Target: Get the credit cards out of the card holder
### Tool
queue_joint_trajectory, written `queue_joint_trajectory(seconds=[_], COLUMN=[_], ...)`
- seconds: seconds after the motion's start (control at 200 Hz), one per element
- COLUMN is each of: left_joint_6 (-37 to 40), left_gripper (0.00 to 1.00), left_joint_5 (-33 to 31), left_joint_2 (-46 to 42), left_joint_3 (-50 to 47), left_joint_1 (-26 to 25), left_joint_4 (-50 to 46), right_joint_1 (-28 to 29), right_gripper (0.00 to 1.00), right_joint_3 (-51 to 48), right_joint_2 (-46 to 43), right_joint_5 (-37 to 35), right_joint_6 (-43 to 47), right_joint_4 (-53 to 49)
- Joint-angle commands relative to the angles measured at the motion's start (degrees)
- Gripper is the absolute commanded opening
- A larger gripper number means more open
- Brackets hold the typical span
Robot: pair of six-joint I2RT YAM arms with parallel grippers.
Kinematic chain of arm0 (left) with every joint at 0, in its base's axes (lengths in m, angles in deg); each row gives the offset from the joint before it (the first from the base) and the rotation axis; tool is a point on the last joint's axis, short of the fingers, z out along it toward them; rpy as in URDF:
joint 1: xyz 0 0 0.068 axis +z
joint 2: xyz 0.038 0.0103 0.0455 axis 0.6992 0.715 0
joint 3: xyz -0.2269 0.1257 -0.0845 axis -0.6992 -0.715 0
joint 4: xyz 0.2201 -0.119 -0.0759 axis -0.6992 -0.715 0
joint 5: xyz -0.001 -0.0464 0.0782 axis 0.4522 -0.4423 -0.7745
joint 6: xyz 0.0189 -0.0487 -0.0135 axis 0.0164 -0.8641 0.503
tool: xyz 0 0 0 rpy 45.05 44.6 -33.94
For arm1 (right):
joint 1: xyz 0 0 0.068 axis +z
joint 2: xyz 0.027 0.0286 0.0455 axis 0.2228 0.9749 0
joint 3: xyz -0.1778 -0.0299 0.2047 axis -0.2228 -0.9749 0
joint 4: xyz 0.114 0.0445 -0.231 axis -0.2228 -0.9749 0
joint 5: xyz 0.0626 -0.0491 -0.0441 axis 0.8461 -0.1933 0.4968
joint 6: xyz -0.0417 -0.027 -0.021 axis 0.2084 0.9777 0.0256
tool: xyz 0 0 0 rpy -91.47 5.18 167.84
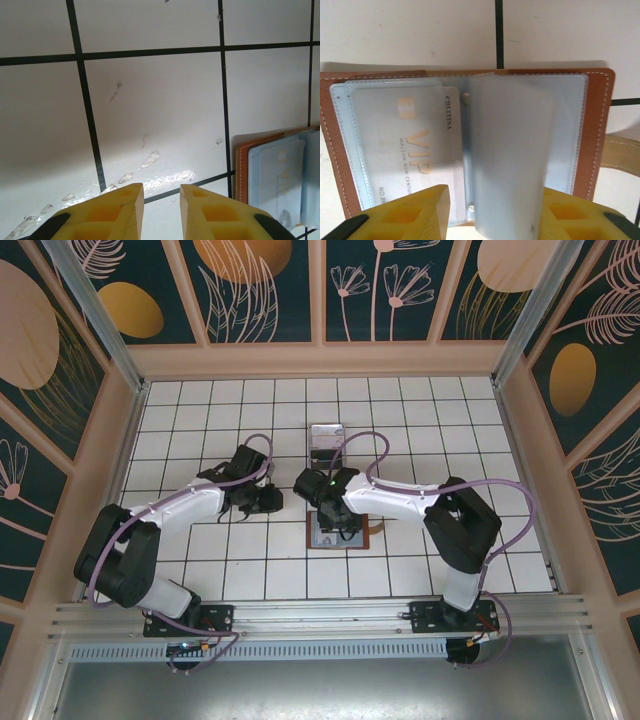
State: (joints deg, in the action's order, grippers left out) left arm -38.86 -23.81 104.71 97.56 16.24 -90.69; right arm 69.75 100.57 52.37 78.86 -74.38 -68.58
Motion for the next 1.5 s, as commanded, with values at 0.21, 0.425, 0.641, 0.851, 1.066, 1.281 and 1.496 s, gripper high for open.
queue_joint_trajectory(seconds=[0.21,0.425,0.641,0.851,1.066,1.281,1.496], left_joint_6=[-1.0,-4.0,-5.9,-6.9,-7.2,-6.7,-6.9], left_gripper=[0.29,0.29,0.3,0.31,0.31,0.29,0.26], left_joint_5=[2.1,2.0,1.3,0.5,-0.3,-3.8,-4.8], left_joint_2=[3.4,6.6,8.6,10.4,14.2,15.2,14.3], left_joint_3=[3.8,5.6,6.7,7.4,7.8,7.8,6.7], left_joint_1=[-4.3,-9.6,-13.5,-16.3,-17.8,-18.0,-18.0], left_joint_4=[-0.7,0.7,1.3,1.4,0.9,-1.5,-1.7], right_joint_1=[-3.9,-7.2,-9.3,-11.1,-11.8,-11.8,-11.8], right_gripper=[0.42,0.41,0.41,0.37,0.27,0.22,0.17], right_joint_3=[-6.7,-10.5,-12.0,-15.3,-18.4,-20.2,-21.6], right_joint_2=[-6.8,-11.0,-14.8,-17.5,-17.9,-17.1,-14.9], right_joint_5=[-4.0,-3.5,1.1,10.8,17.0,19.5,23.8], right_joint_6=[-0.6,0.7,2.9,3.0,2.0,1.2,0.5], right_joint_4=[-1.8,-0.3,4.7,14.0,21.0,24.6,29.9])
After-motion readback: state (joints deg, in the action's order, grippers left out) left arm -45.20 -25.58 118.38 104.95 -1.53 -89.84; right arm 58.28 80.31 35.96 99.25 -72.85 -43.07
